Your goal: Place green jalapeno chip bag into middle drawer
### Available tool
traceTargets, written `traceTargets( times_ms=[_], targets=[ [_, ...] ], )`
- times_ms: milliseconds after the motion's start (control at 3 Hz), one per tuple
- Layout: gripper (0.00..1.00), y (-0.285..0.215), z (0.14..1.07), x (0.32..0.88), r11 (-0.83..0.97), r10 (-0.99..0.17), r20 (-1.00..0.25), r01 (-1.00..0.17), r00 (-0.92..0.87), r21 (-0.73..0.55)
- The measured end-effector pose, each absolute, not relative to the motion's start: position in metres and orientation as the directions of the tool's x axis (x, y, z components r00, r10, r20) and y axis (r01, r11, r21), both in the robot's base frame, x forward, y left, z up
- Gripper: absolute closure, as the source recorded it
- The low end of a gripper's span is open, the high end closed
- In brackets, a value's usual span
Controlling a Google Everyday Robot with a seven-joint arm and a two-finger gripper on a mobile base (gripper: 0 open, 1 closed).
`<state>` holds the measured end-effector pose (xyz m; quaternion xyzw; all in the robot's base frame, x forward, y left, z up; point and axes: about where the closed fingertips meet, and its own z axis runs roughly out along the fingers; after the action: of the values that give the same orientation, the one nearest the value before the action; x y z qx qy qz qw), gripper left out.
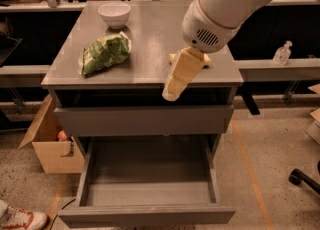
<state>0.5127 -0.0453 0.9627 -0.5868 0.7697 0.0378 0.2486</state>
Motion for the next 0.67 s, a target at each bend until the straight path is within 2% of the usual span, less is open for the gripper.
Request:
traceTargets(
  times_ms=[667],
  targets=[
    [0.0, 0.015, 0.953, 0.6, 0.362, -0.861, -0.464, -0.893, -0.21, -0.268]
  ],
)
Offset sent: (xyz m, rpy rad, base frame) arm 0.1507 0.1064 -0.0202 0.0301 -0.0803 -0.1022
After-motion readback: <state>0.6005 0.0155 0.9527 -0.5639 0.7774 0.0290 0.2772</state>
